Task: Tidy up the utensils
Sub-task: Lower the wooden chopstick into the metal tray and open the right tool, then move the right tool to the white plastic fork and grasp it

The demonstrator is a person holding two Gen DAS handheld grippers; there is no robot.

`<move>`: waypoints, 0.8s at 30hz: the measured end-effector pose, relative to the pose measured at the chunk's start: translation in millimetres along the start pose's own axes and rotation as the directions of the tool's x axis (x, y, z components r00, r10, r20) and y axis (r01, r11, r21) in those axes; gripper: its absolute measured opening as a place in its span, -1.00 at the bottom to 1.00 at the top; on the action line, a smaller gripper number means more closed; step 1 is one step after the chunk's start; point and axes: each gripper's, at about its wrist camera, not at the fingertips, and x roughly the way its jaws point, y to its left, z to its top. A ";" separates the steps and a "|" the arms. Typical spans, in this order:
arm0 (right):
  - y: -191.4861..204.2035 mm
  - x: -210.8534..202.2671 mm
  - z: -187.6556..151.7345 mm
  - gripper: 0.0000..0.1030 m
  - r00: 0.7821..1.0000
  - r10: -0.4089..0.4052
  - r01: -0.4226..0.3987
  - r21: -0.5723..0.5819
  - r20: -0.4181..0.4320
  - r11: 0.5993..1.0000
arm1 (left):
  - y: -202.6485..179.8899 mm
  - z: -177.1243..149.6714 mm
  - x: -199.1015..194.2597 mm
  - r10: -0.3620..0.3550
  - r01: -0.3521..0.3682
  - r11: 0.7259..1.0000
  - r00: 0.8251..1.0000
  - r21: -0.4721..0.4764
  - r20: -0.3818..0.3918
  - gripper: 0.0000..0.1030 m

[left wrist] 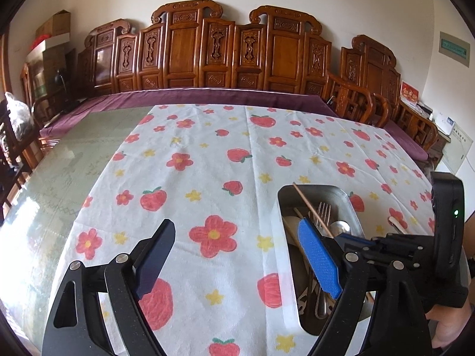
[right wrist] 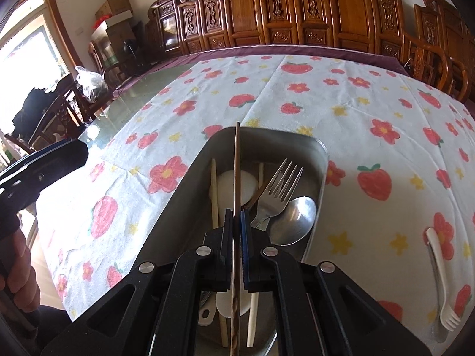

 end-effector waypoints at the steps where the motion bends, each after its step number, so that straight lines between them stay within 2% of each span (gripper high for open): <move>1: 0.2 2.5 -1.0 -0.88 1.000 0.004 -0.004 0.004 -0.006 1.000 | 0.1 0.3 0.0 -0.001 0.001 1.000 1.000 -0.001 0.000 0.58; 5: 2.1 9.3 -3.1 -0.85 1.000 0.017 -0.017 0.001 -0.024 1.000 | -0.3 -0.2 0.8 -0.003 0.003 1.000 1.000 0.000 -0.001 0.58; 8: 1.0 3.0 -2.7 -0.85 1.000 0.025 -0.025 -0.014 -0.004 1.000 | -2.7 -0.1 1.1 -0.011 0.011 1.000 1.000 0.001 0.000 0.58; 14: -20.2 -38.5 -2.0 -0.85 0.998 0.034 -0.032 -0.037 0.057 0.999 | -22.9 -0.2 -2.7 -0.057 0.057 0.998 0.998 0.017 0.006 0.58; 17: -40.4 -66.5 -6.3 -0.85 0.997 0.003 0.002 -0.065 0.077 0.998 | -40.8 -1.9 -4.8 -0.078 0.077 0.996 0.997 0.049 0.008 0.58; 21: -81.1 -93.0 -20.4 -0.85 0.993 -0.091 0.098 -0.094 0.075 0.991 | -64.4 -5.0 -6.0 -0.112 0.112 0.990 0.994 0.083 0.000 0.58; 24: -117.3 -101.1 -34.1 -0.65 0.985 -0.166 0.171 -0.093 0.052 0.981 | -80.4 -7.9 -5.6 -0.135 0.136 0.986 0.991 0.101 -0.011 0.58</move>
